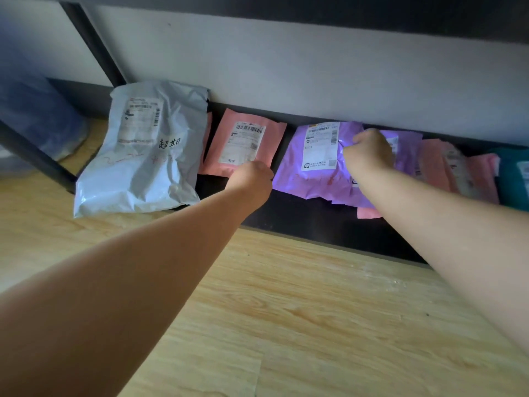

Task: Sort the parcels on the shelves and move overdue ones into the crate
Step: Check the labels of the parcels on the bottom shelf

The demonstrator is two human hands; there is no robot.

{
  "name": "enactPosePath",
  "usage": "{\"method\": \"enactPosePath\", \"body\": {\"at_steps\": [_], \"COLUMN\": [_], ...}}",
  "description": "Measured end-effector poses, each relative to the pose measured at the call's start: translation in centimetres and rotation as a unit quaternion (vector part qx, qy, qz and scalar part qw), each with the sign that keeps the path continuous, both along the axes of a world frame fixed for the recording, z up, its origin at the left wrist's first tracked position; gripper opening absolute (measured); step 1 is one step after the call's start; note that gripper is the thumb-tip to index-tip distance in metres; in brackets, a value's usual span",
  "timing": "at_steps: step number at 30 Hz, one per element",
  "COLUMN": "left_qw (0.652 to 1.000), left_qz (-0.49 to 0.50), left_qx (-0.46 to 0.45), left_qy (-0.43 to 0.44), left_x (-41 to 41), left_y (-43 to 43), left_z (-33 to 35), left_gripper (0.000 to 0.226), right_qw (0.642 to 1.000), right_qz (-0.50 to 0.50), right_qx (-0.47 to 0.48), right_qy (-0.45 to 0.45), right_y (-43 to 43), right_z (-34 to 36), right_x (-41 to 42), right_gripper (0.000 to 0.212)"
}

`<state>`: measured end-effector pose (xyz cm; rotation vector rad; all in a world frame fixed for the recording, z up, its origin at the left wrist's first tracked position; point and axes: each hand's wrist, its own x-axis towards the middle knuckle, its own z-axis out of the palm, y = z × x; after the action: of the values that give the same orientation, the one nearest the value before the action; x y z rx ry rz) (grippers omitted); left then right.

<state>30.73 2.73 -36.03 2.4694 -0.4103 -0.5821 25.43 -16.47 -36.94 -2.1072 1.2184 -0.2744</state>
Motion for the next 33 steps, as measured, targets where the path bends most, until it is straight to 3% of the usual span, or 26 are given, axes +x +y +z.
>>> {"method": "enactPosePath", "body": {"at_steps": [4, 7, 12, 18, 22, 28, 33], "left_qw": [0.999, 0.996, 0.996, 0.999, 0.999, 0.998, 0.998], "left_qz": [0.034, 0.063, 0.044, -0.009, 0.010, 0.018, 0.010], "left_qx": [0.003, -0.002, 0.009, 0.046, 0.043, 0.025, -0.015], "left_qy": [-0.029, -0.062, -0.074, -0.027, 0.016, 0.050, 0.057], "left_x": [1.3, 3.0, 4.9, 5.9, 6.6, 6.9, 6.0], "left_y": [1.5, 2.4, 3.6, 4.8, 4.8, 5.0, 5.0], "left_z": [0.6, 0.1, -1.4, -3.6, -4.0, -4.4, -4.4], "left_gripper": [0.038, 0.051, 0.052, 0.056, 0.039, 0.042, 0.043], "right_qw": [0.993, 0.985, 0.968, 0.954, 0.946, 0.932, 0.927], "right_qz": [0.040, 0.076, 0.125, 0.088, 0.055, 0.056, 0.058], "right_qx": [0.084, 0.136, 0.212, 0.288, 0.318, 0.356, 0.368], "right_qy": [-0.067, -0.073, -0.044, -0.011, -0.015, -0.029, -0.047], "right_y": [3.3, 5.3, 8.8, 10.7, 11.2, 11.3, 11.4], "right_z": [0.6, -0.1, -0.1, -1.5, -1.9, -2.3, -2.8], "right_x": [1.8, 3.1, 4.8, 6.9, 7.7, 7.8, 7.7], "right_gripper": [0.034, 0.028, 0.017, 0.031, 0.032, 0.028, 0.048]}}
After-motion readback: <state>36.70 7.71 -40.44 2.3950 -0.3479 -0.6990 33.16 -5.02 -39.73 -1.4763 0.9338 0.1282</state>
